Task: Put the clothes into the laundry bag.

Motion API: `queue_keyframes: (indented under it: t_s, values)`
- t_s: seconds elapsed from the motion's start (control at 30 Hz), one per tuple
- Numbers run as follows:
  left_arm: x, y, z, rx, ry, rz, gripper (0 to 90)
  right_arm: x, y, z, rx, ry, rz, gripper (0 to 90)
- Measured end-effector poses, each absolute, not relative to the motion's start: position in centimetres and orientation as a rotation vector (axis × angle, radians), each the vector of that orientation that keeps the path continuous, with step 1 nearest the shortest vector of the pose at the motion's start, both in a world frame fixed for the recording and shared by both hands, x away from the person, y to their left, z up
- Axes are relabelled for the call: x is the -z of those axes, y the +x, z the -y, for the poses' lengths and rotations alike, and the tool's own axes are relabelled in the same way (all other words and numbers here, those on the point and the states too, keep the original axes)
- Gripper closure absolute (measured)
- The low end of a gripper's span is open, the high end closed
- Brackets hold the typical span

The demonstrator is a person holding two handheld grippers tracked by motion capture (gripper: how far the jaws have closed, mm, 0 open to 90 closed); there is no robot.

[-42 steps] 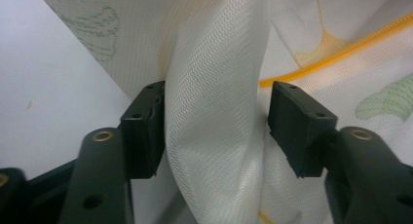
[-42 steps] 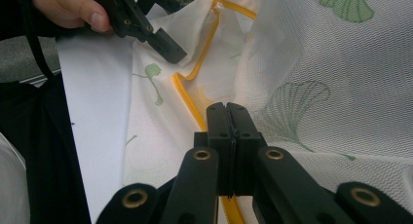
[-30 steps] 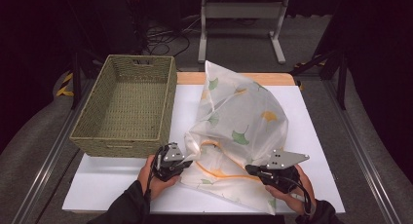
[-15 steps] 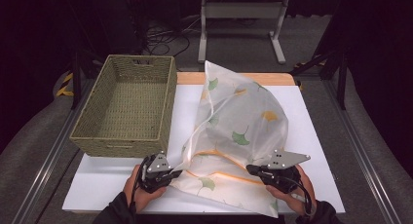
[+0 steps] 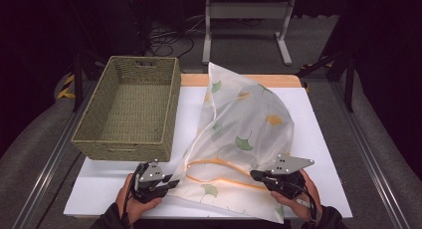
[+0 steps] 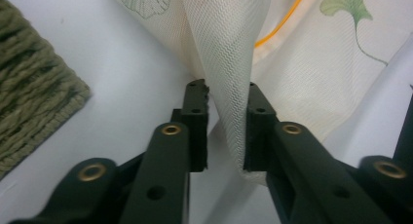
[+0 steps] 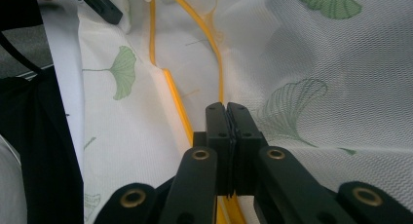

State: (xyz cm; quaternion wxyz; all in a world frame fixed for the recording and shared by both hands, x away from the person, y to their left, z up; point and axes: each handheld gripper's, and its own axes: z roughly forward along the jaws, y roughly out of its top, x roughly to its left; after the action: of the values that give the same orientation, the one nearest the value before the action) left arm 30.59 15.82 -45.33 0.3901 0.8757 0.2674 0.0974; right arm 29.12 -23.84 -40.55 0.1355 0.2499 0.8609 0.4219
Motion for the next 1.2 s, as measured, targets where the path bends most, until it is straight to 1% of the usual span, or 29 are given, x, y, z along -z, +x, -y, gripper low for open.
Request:
queue_keyframes:
  t_s: [0.03,0.07,0.1,0.2,0.23,0.27,0.37,0.43,0.47,0.5,0.53,0.57,0.6,0.63,0.67,0.7,0.73,0.8,0.83,0.87,0.9,0.97,1.07,1.1,1.13,1.17,1.2]
  values:
    - [45.3,30.6,-15.7,-0.249,2.222,-0.687,59.1,40.6,29.1,23.7,-1.222,0.719,-2.491,88.8]
    - [45.2,30.7,-15.6,-0.246,2.215,-0.675,57.4,40.7,29.1,23.6,-1.218,0.717,-2.491,88.7]
    - [45.0,30.7,-15.4,-0.242,2.198,-0.671,53.4,40.8,29.2,23.5,-1.213,0.72,-2.494,88.5]
    - [44.6,30.8,-15.0,-0.25,2.159,-0.693,32.8,40.8,29.2,23.2,-1.213,0.71,-2.495,88.2]
    - [44.4,30.8,-14.8,-0.253,2.143,-0.706,32.8,40.8,29.2,23.2,-1.213,0.71,-2.495,88.2]
    - [44.2,30.9,-14.4,-0.251,2.126,-0.706,29.3,40.8,29.2,23.2,-1.214,0.708,-2.493,88.2]
    - [43.9,31.0,-13.4,-0.28,2.122,-0.696,26.7,40.8,29.3,23.2,-1.217,0.712,-2.49,87.9]
    - [43.8,31.1,-12.6,-0.301,2.13,-0.695,26.9,40.8,29.3,23.1,-1.213,0.713,-2.492,87.0]
    - [43.8,31.4,-12.0,-0.324,2.144,-0.702,30.6,40.9,29.3,23.1,-1.213,0.713,-2.492,86.2]
    - [43.8,31.5,-11.8,-0.349,2.154,-0.713,31.8,40.9,29.3,23.1,-1.211,0.713,-2.493,85.7]
    - [43.8,31.5,-11.8,-0.349,2.154,-0.713,33.7,40.9,29.3,23.0,-1.21,0.714,-2.492,85.1]
    - [43.8,31.6,-11.7,-0.347,2.152,-0.724,33.7,40.9,29.3,23.0,-1.21,0.714,-2.492,85.1]
    - [43.8,31.7,-11.8,-0.35,2.15,-0.726,36.4,40.9,29.3,23.0,-1.21,0.715,-2.492,85.0]
    - [43.8,31.7,-11.9,-0.343,2.143,-0.724,41.7,40.9,29.3,23.0,-1.207,0.716,-2.493,84.9]
    - [43.7,31.6,-12.2,-0.325,2.135,-0.707,49.5,41.0,29.3,23.1,-1.207,0.717,-2.491,84.9]
    - [43.7,31.5,-12.4,-0.33,2.127,-0.697,56.1,40.9,29.3,23.1,-1.209,0.717,-2.491,84.3]
    - [43.5,31.4,-12.9,-0.337,2.128,-0.674,64.9,40.9,29.3,23.1,-1.204,0.718,-2.489,83.5]
    - [43.5,31.2,-13.1,-0.328,2.126,-0.653,69.7,40.9,29.3,23.1,-1.202,0.721,-2.486,83.1]
    - [43.4,31.1,-13.4,-0.339,2.119,-0.634,69.7,40.9,29.3,23.1,-1.202,0.721,-2.486,83.1]
    - [43.4,30.9,-13.7,-0.335,2.117,-0.606,73.2,40.9,29.3,23.1,-1.197,0.725,-2.486,82.6]
    - [43.3,30.8,-13.8,-0.335,2.117,-0.59,78.6,41.0,29.4,23.2,-1.189,0.735,-2.482,82.0]
    - [43.5,30.7,-14.0,-0.324,2.131,-0.58,80.4,41.0,29.5,23.2,-1.195,0.746,-2.48,80.9]
    - [43.9,30.6,-14.2,-0.307,2.139,-0.553,78.9,40.9,29.4,23.2,-1.204,0.746,-2.474,79.2]
    - [44.1,30.5,-14.4,-0.302,2.136,-0.557,74.8,40.9,29.4,23.2,-1.208,0.745,-2.472,78.3]
    - [44.1,30.5,-14.5,-0.302,2.13,-0.566,68.8,40.8,29.4,23.2,-1.21,0.744,-2.471,78.6]
    - [44.2,30.5,-14.8,-0.284,2.118,-0.574,66.4,40.9,29.4,23.1,-1.208,0.742,-2.472,78.8]
    - [44.2,30.5,-15.0,-0.273,2.105,-0.575,67.8,40.9,29.5,23.1,-1.209,0.745,-2.473,78.5]
